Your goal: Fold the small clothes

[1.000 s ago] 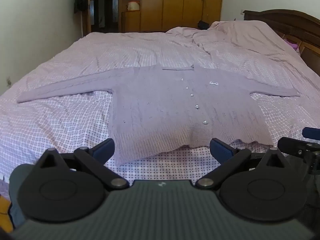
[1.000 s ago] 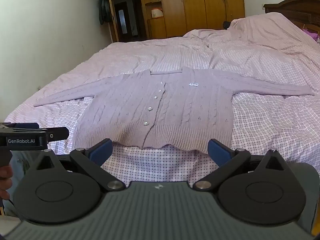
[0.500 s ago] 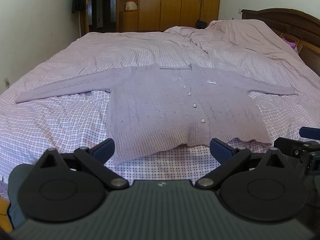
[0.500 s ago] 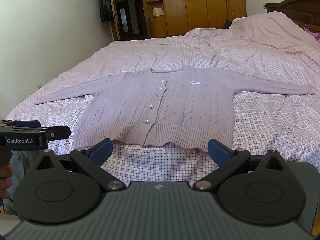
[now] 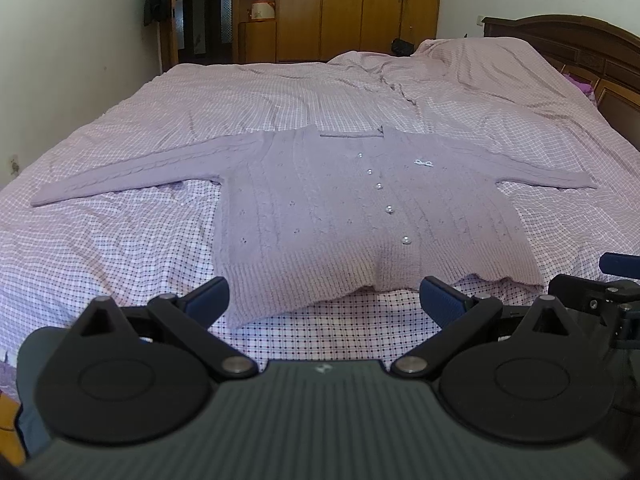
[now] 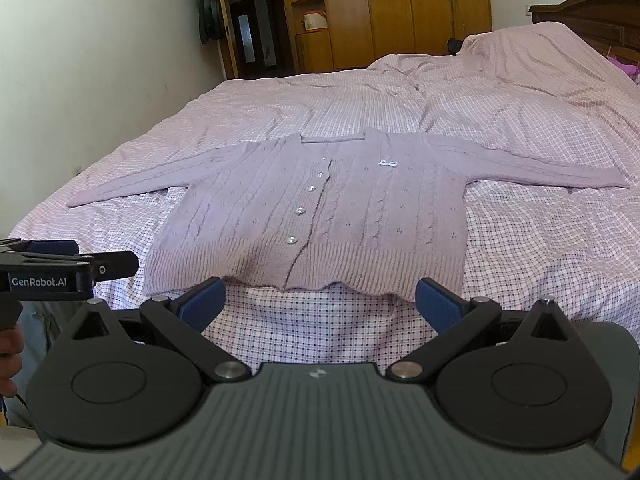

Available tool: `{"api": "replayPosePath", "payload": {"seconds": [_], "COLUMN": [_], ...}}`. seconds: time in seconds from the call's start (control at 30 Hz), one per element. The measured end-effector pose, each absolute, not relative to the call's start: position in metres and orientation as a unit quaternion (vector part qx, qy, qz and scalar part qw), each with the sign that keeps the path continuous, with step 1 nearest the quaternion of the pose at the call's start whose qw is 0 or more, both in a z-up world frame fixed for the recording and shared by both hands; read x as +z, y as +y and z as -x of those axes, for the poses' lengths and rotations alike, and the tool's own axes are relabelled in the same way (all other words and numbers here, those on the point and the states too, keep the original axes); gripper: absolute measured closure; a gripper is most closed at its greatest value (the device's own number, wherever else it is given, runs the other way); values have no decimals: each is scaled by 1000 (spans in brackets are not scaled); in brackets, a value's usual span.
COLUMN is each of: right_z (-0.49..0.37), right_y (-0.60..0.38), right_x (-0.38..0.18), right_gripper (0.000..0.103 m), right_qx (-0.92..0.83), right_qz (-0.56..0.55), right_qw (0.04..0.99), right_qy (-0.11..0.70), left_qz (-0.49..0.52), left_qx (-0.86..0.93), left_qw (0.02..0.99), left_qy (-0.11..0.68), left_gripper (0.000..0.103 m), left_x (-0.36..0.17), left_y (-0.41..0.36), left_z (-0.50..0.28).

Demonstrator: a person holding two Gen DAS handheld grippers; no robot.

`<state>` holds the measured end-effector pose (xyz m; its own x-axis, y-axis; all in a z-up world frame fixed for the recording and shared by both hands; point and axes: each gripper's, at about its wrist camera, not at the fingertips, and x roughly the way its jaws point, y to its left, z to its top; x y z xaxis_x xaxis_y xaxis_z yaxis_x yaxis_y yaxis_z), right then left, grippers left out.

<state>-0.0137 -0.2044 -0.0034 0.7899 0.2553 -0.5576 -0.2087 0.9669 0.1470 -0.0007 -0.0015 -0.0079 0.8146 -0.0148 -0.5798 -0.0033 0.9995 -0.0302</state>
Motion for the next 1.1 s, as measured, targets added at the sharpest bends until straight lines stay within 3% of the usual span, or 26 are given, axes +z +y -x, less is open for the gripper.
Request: {"api": "replayPosePath", "payload": {"seconds": [1.1], "right_z": [11], "right_y": [-209], "right_x": [-3], "right_gripper": [0], "right_qx": [121], "right_qz": [-52], "right_qw": [944], "right_qy": [303], "left_qz": [17], "left_qx": [-4], "left_qw": [951], "left_qy": [309], "left_gripper": [0], "left_x": [-10], "left_y": [-4], "left_z": [0]}}
